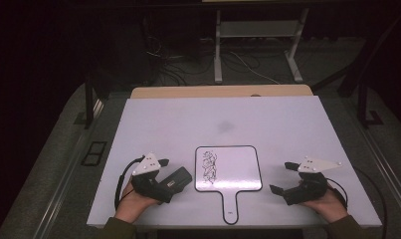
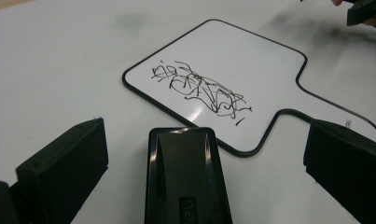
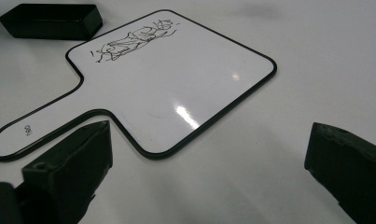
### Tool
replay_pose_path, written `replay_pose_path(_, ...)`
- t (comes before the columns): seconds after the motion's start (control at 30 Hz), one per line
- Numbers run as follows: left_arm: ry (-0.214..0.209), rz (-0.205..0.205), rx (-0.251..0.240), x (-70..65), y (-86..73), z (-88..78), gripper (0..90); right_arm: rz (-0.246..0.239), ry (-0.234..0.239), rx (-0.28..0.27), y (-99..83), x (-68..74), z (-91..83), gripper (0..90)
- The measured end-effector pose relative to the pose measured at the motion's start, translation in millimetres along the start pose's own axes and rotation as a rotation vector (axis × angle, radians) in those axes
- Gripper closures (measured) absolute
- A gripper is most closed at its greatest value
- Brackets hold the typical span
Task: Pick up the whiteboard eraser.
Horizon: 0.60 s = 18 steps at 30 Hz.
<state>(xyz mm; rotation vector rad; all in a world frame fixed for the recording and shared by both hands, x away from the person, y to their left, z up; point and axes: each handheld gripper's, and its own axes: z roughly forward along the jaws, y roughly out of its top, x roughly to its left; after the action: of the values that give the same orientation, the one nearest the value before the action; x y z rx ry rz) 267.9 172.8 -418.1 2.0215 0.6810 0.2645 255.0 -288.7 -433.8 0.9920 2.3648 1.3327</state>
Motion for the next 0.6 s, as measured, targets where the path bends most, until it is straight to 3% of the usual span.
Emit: replay_pose_path(0.6,0.026,0.02,0.07,-2.2,-5.4,-4.0,0.0,0.005,-0.001,0.004,-0.6,-0.7,1.1,0.0)
